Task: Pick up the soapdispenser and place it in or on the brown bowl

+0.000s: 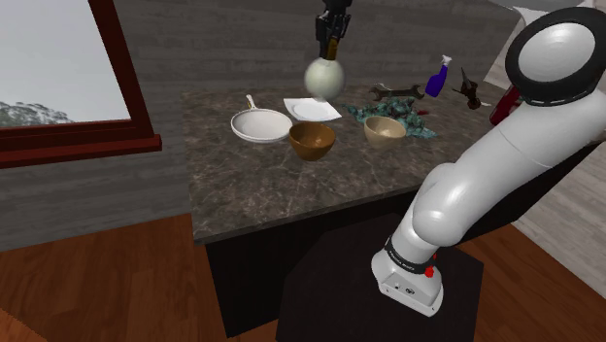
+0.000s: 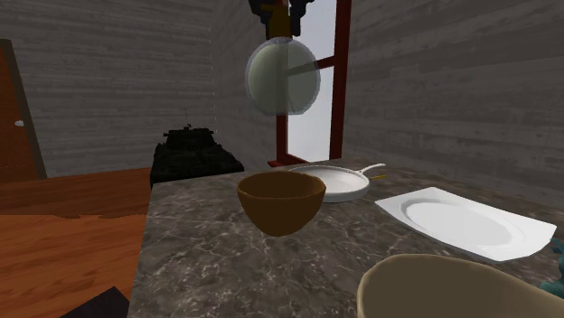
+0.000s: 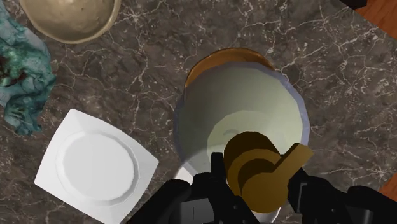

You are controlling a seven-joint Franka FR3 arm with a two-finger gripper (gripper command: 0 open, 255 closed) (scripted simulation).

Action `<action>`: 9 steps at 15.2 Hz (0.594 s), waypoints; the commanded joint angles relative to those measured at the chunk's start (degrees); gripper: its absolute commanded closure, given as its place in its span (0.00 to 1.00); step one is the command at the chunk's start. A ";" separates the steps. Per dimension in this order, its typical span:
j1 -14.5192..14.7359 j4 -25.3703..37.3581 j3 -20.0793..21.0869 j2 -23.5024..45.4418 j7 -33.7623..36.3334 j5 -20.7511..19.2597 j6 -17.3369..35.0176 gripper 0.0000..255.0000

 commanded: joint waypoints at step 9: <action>0.03 -10.13 0.43 -2.89 1.30 -0.39 7.22 1.00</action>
